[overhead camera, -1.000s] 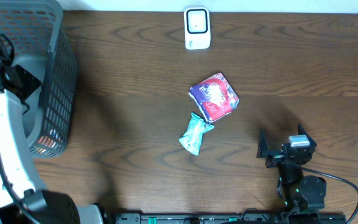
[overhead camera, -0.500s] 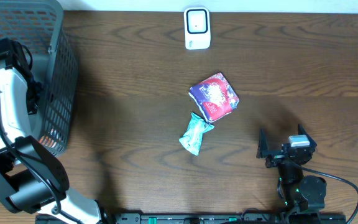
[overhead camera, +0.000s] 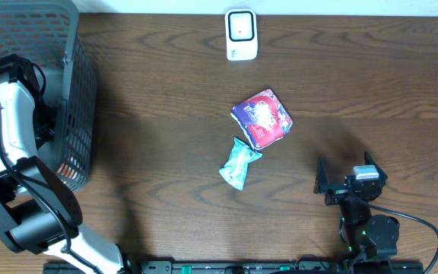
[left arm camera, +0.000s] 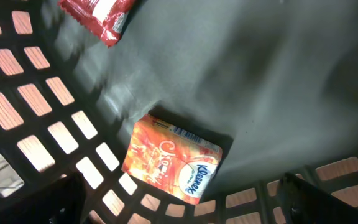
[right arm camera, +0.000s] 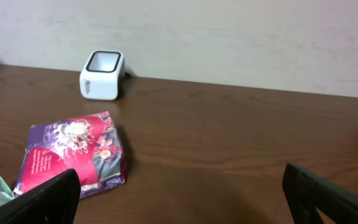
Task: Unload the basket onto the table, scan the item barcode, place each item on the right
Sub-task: 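Reach the left gripper back into the basket toward the orange box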
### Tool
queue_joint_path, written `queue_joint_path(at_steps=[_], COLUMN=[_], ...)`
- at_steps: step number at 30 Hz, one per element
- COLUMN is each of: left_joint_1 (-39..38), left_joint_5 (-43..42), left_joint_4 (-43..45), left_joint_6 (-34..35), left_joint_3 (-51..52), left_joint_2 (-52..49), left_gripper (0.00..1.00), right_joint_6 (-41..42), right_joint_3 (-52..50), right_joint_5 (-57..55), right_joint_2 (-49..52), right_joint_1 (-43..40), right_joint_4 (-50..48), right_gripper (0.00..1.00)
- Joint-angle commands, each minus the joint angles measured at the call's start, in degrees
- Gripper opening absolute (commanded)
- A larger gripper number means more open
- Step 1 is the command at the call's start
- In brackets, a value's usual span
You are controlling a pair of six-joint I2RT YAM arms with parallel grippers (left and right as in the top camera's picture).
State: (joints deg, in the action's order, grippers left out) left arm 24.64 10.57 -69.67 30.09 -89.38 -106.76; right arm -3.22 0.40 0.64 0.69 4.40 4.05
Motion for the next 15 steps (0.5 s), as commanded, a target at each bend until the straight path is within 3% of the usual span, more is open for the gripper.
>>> queue_joint_path(at_steps=[1,15], left_joint_1=[-0.26,8.2], left_joint_5=[-0.92,-0.96], left_joint_4=[-0.31,0.98], left_joint_6=[2.12,0.48], left_joint_3=[0.39,0.39], left_joint_2=[-0.7,-0.7], left_gripper=[0.98,0.98], right_joint_6=[-0.48,-0.48], right_joint_3=[-0.09,-0.09], right_joint_5=[-0.07,-0.07], right_joint_2=[-0.31,-0.31], right_joint_1=[-0.35,-0.35], right_joint_4=[0.24,0.24], right_gripper=[0.99,0.99])
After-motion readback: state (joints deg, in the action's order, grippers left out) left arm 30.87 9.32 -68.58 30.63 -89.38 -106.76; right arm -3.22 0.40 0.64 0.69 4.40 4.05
